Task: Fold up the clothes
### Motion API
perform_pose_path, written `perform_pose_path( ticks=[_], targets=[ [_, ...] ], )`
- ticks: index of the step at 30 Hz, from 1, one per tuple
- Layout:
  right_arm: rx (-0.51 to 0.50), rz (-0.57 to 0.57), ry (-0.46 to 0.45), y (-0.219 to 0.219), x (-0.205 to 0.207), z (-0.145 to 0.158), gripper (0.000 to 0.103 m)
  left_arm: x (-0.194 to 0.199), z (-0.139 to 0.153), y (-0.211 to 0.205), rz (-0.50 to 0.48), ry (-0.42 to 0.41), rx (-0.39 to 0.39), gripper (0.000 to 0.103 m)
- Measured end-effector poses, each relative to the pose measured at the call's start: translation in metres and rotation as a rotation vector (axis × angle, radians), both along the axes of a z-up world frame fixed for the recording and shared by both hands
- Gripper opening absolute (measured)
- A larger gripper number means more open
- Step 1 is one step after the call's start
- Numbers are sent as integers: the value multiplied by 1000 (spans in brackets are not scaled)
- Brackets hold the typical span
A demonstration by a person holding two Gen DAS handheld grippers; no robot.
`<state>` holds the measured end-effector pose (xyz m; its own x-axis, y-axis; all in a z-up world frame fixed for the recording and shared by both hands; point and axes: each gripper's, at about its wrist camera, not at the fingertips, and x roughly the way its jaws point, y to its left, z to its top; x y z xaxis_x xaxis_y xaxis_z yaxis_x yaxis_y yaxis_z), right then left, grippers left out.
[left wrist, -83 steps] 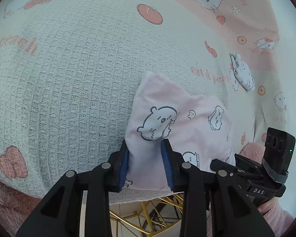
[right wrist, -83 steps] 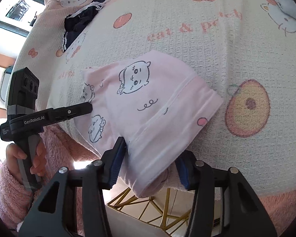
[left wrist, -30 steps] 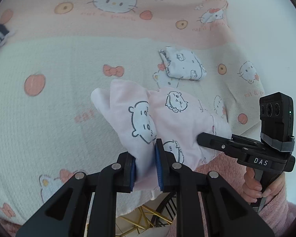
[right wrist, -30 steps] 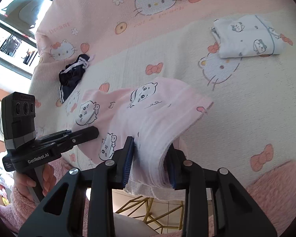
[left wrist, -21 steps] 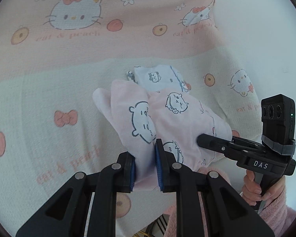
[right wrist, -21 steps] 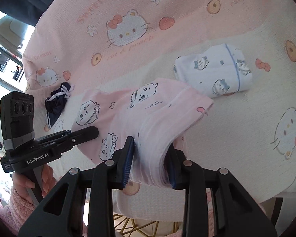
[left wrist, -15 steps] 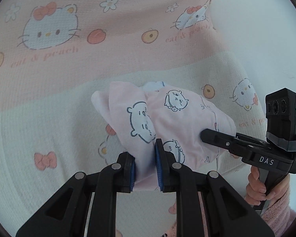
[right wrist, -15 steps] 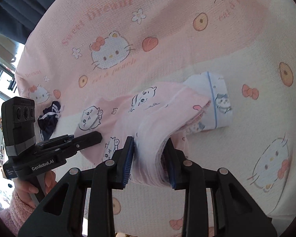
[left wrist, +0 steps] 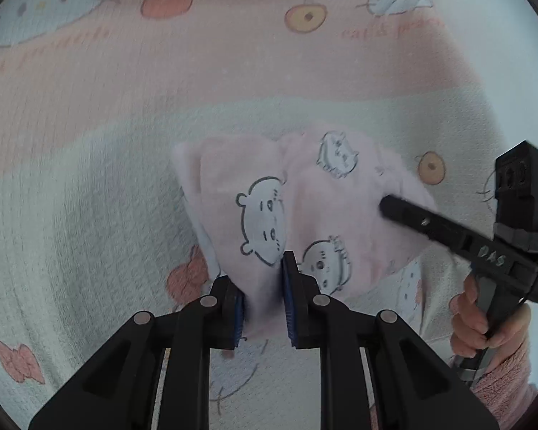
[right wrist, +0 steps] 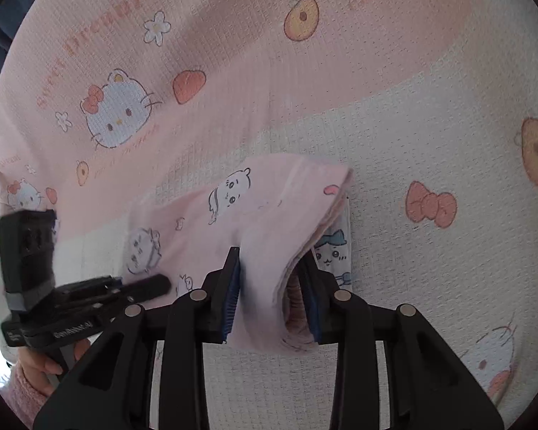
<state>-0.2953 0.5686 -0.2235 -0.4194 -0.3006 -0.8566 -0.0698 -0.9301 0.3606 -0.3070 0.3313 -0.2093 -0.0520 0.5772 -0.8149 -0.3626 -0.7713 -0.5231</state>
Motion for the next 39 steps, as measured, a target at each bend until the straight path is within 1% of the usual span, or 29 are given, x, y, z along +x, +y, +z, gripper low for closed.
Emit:
perform_pose_path(
  ticks=[1,2,4,6,7,8,10,11,12,14,15,16,17,18,19,20,22,23,24,25,26,28,29,30,31,33,34,36,39],
  targets=[
    [-26,-7,8,3,2,-1,32,3,2,-7,10,6,20,30],
    [-42,-14,15,6,6,0,32,5,5,-14,25,11,45,32],
    [-34,-26,36,10,14,9,32,8,19,-38,99,45,137,34],
    [-13,-52,69,16,22,21,33,10,36,-58,178,132,168,34],
    [9,-71,86,18,26,27,33,11,44,-63,192,173,181,34],
    [46,-98,105,19,29,35,33,10,48,-63,176,196,191,34],
    [116,-140,148,18,35,48,33,3,49,-48,100,206,171,34],
    [131,-144,175,14,36,53,35,1,47,-39,60,211,151,34],
    [124,-119,189,7,34,55,35,-2,42,-29,31,210,134,34],
    [105,-20,177,-15,25,50,35,-7,32,-11,-11,204,102,34],
    [138,27,154,-27,18,44,35,-7,27,-3,-24,202,86,34],
    [196,63,137,-37,14,37,35,-10,22,2,-31,210,62,34],
    [258,84,120,-43,11,27,36,-11,17,7,-34,218,29,35],
    [292,88,105,-42,8,19,36,-13,11,6,-30,199,8,35],
    [273,75,97,-34,7,15,36,-15,4,4,-23,172,-7,34],
    [213,56,91,-23,5,13,36,-18,-3,1,-17,144,-23,34],
    [119,23,75,-5,1,9,37,-20,-11,-8,0,110,2,34],
    [93,15,70,0,-1,7,37,-20,-12,-9,-8,116,-15,34],
    [91,17,73,1,-2,6,37,-19,-13,-8,-22,130,-45,36],
    [91,16,74,1,-4,3,39,-19,-16,-7,-23,128,-69,46],
    [88,6,72,3,-5,0,43,-21,-20,-6,-20,119,-91,55],
    [53,-22,51,9,-7,-3,51,-27,-18,-11,5,81,-84,57],
    [41,-36,48,11,-5,2,51,-27,-9,-16,37,107,-96,57],
    [29,-49,45,13,-4,6,51,-23,8,-22,63,179,-84,57],
    [40,-64,64,13,0,13,51,-18,26,-28,86,262,-61,57],
    [105,-85,172,7,13,40,52,-12,51,-27,73,356,-11,57],
    [105,-71,199,3,16,47,52,-12,55,-26,46,361,14,57],
    [90,-15,193,-9,12,49,52,-22,45,-16,1,318,30,57],
    [140,47,121,-27,0,25,51,-35,14,7,-43,220,7,57]
  ],
)
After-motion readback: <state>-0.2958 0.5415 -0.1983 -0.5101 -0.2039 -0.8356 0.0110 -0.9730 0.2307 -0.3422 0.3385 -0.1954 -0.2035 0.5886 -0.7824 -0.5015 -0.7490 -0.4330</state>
